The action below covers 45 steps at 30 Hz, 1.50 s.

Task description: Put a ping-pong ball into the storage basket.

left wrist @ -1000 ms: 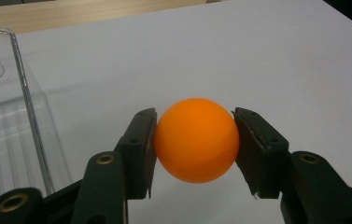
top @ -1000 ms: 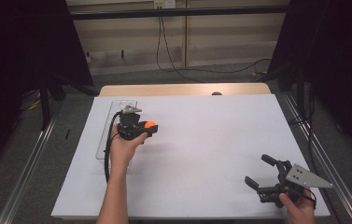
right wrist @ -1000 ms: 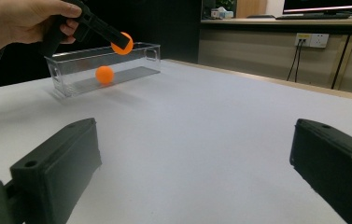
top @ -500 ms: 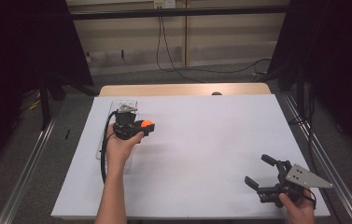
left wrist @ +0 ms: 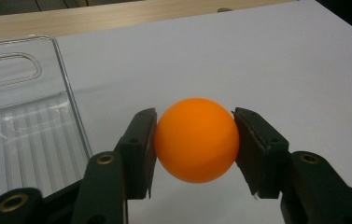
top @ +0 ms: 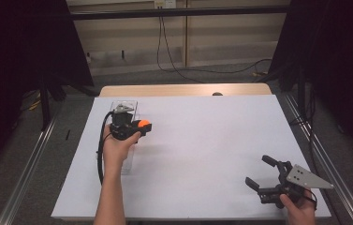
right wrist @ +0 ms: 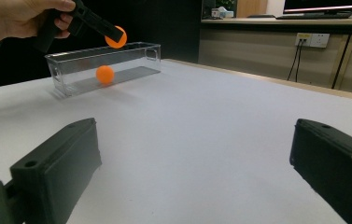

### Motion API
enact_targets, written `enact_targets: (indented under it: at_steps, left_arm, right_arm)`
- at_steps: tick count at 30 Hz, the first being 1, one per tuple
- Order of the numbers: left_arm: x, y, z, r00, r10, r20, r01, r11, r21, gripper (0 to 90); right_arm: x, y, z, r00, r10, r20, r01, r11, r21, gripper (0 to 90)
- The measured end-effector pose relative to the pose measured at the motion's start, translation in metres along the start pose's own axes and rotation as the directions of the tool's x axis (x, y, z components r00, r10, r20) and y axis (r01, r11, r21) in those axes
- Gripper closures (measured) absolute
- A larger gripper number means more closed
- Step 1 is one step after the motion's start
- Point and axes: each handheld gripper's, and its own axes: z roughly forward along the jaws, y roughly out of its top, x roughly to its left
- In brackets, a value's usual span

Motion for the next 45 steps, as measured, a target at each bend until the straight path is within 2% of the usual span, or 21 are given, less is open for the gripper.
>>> enact_targets:
  at_steps: [12, 26, 32, 37, 45]
  left_arm:
    - [0.004, 0.0, -0.005, 0.9998, 0.006, -0.016, -0.006, 0.9999, -0.01, 51.0]
    - [0.008, -0.001, -0.011, 0.9993, -0.007, -0.038, 0.006, 0.9997, -0.023, 51.0]
    - [0.011, -0.002, -0.012, 0.9983, 0.001, -0.058, -0.002, 0.9999, -0.015, 51.0]
    - [0.013, -0.003, -0.012, 0.9982, -0.01, -0.059, 0.009, 0.9996, -0.025, 51.0]
    - [0.014, -0.003, -0.014, 0.9972, -0.007, -0.075, 0.005, 0.9997, -0.023, 51.0]
  right_arm:
    - [0.0, 0.0, 0.0, 1.0, -0.001, -0.001, 0.001, 1.0, 0.001, 1.3]
    - [0.0, 0.0, 0.0, 1.0, -0.001, 0.0, 0.001, 1.0, 0.0, 1.3]
    - [0.0, 0.0, 0.0, 1.0, 0.0, 0.001, 0.0, 1.0, 0.0, 1.3]
    - [0.0, 0.0, 0.0, 1.0, 0.0, 0.002, 0.0, 1.0, 0.0, 1.3]
    - [0.0, 0.0, 0.0, 1.0, 0.001, 0.001, -0.001, 1.0, 0.0, 1.3]
